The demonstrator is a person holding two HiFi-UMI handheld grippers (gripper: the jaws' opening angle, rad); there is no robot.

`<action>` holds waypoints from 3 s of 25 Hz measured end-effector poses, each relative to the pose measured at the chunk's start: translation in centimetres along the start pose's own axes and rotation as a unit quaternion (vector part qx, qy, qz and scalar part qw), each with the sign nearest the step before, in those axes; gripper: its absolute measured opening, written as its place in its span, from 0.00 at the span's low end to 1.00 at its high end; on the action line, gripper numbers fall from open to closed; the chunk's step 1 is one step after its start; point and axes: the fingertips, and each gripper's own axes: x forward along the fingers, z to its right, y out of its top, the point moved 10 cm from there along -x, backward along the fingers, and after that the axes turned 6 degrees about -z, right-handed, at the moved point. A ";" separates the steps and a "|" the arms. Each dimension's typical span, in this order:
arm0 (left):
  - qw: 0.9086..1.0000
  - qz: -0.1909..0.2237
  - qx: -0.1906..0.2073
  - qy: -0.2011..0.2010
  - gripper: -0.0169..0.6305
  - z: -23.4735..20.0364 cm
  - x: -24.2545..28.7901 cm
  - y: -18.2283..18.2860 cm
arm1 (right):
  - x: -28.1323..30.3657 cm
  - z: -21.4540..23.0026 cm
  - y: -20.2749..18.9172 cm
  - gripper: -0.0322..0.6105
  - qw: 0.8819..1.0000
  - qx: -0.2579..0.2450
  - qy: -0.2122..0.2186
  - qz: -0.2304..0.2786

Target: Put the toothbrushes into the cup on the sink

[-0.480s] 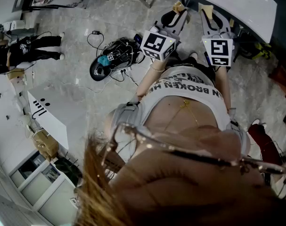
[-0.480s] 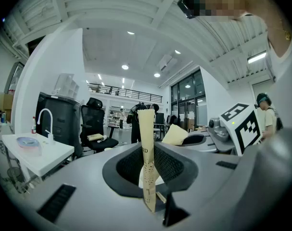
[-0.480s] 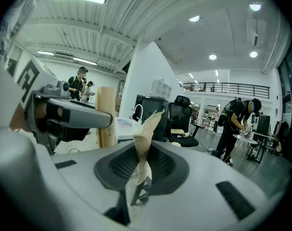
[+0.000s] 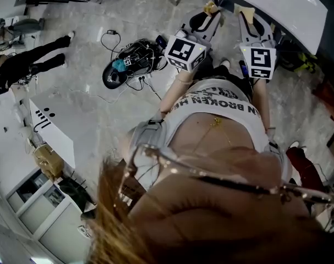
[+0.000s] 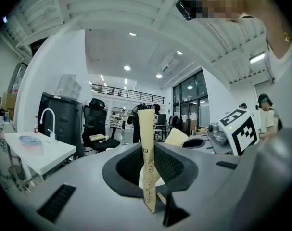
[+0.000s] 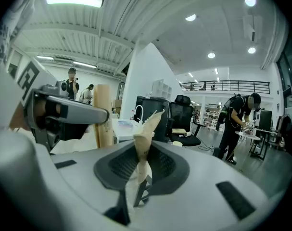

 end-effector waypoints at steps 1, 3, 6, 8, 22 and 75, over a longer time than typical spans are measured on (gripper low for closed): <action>1.000 0.000 -0.001 0.000 0.13 -0.3 0.0 0.0 | 0.3 0.0 0.1 0.15 1.000 0.000 0.002 -0.001; 1.000 0.001 -0.003 -0.001 0.13 -1.4 0.4 0.1 | 1.3 0.2 0.4 0.15 1.000 0.003 0.002 0.001; 1.000 0.003 -0.008 -0.007 0.13 -3.7 1.4 0.2 | 3.3 0.6 1.2 0.15 1.000 0.010 -0.006 0.002; 1.000 0.004 -0.007 -0.015 0.13 -5.6 2.4 0.5 | 4.8 0.9 1.8 0.15 1.000 0.013 -0.015 0.001; 0.997 -0.002 0.012 -0.072 0.13 -17.7 9.7 3.0 | 16.8 3.0 6.2 0.15 0.998 0.031 -0.062 0.002; 0.996 -0.031 0.001 -0.081 0.13 -22.1 30.3 5.9 | 26.6 21.2 4.1 0.15 0.997 0.058 -0.046 -0.006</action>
